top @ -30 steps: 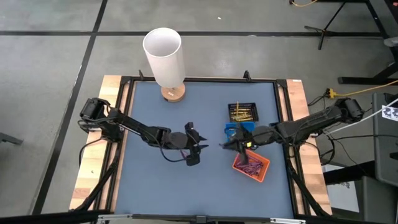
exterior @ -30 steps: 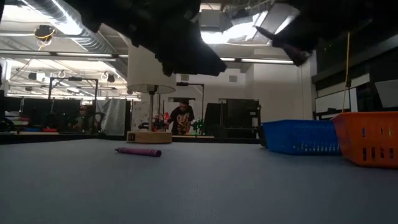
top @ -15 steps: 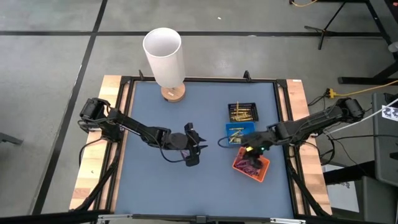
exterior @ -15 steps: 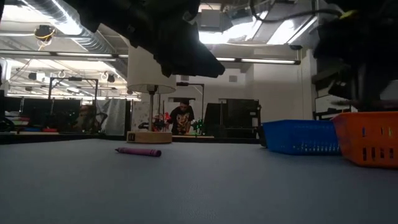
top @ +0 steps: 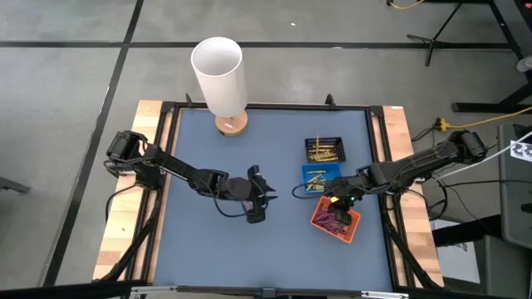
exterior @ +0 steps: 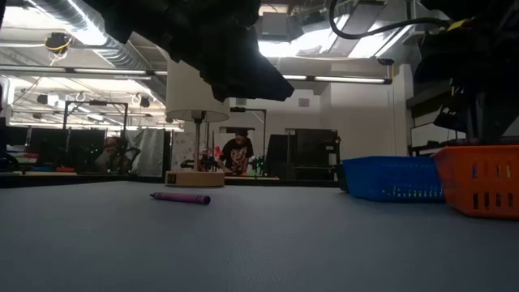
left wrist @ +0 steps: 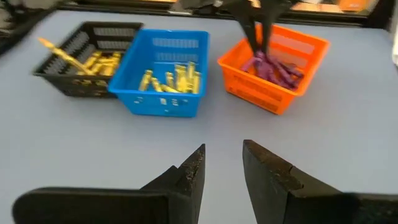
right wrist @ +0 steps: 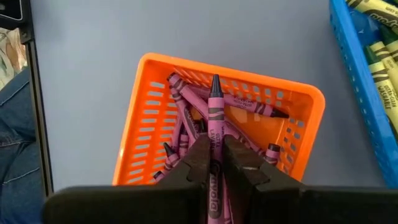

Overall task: Sort crayons
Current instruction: Put the purple crayon into the orange bin

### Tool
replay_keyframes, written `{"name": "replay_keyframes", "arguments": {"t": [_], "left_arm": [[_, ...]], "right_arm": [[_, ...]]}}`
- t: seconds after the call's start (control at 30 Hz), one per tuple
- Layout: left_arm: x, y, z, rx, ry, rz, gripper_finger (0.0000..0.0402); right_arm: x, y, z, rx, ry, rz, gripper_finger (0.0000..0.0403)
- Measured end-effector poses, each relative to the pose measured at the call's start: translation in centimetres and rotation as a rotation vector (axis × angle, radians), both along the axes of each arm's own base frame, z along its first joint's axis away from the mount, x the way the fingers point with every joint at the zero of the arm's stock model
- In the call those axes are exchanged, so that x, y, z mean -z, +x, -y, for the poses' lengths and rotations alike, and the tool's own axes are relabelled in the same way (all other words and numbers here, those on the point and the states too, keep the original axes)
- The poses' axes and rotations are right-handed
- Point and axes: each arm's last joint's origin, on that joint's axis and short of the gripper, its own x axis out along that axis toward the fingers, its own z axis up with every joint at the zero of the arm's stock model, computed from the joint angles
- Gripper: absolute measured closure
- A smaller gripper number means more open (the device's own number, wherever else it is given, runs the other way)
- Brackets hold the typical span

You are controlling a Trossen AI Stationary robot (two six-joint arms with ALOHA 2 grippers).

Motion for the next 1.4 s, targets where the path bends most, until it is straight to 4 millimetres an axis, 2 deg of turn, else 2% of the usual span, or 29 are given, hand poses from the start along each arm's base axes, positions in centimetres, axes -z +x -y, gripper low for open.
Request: {"name": "replay_keyframes", "arguments": {"t": [0.1, 0.27, 0.57, 0.7, 1.0, 1.4], "left_arm": [[0.2, -0.1, 0.2, 0.059, -0.024, -0.035, 0.031], [1.0, -1.2, 0.0, 0.091, -0.019, -0.19, 0.031], [2.2, -2.3, -0.5, 0.069, -0.045, -0.364, 0.031], [2.6, -2.7, -0.7, 0.061, -0.037, -0.422, 0.031], [3.4, -3.9, -0.7, 0.111, -0.059, -0.588, 0.031], [3.8, -4.5, -1.0, 0.101, -0.051, -0.662, 0.031]], "right_arm": [[0.0, 0.0, 0.0, -0.003, 0.005, -0.002, 0.0377], [0.0, 0.0, 0.0, -0.004, 0.006, -0.004, 0.0371], [0.0, 0.0, 0.0, -0.011, 0.011, -0.004, 0.0293], [0.0, 0.0, 0.0, -0.011, 0.011, -0.004, 0.0272], [0.0, 0.0, 0.0, -0.01, 0.01, -0.004, 0.0267], [0.0, 0.0, 0.0, -0.012, 0.009, -0.003, 0.0267]]}}
